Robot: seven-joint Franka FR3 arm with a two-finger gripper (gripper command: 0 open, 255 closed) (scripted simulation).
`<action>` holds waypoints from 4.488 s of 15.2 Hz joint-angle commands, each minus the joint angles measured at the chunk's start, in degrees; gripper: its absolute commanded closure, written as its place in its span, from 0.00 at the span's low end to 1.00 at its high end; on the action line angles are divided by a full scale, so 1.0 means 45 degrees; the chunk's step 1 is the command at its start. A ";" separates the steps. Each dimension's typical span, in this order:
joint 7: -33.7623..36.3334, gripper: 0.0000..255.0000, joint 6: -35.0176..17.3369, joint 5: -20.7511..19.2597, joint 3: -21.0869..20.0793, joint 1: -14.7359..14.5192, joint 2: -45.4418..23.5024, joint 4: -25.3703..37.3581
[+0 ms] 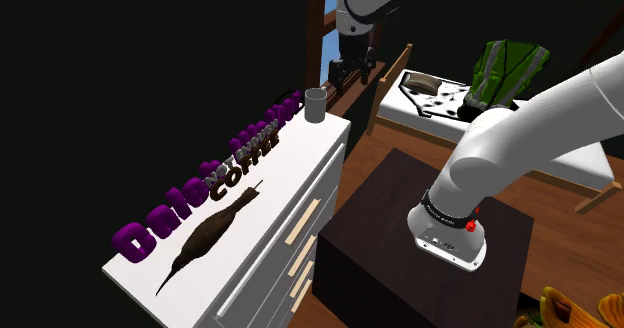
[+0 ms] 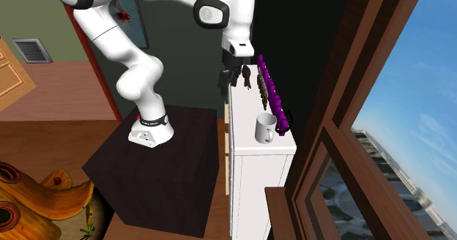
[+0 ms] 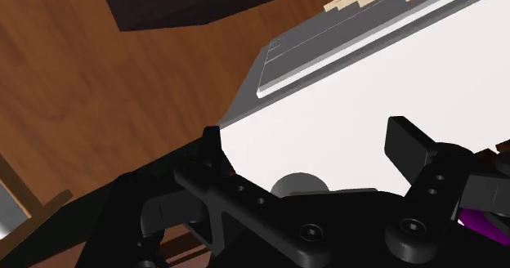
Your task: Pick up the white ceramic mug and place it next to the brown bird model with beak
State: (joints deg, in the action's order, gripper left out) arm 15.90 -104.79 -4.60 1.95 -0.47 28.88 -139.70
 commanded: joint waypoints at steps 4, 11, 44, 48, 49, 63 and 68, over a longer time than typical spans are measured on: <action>0.0856 0.00 -0.2287 0.0110 -0.0112 0.0070 -0.2090 0.0518; 0.1958 0.00 -0.4731 0.0117 -0.0184 0.0177 -0.5164 0.2109; 0.2328 1.00 -0.5865 0.0078 -0.0138 0.0234 -0.6640 0.2820; 0.2282 1.00 -0.5196 0.0107 -0.0144 0.0228 -0.6296 0.3145; 0.2271 1.00 -0.5028 0.0114 -0.0145 0.0227 -0.6216 0.3234; 0.2131 1.00 -0.2676 0.0192 -0.0164 0.0208 -0.5379 0.4751; 0.2085 1.00 -0.1833 0.0214 -0.0170 0.0202 -0.5206 0.5423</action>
State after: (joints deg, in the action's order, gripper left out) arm 25.27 -113.69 -3.66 1.21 0.46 5.42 -115.90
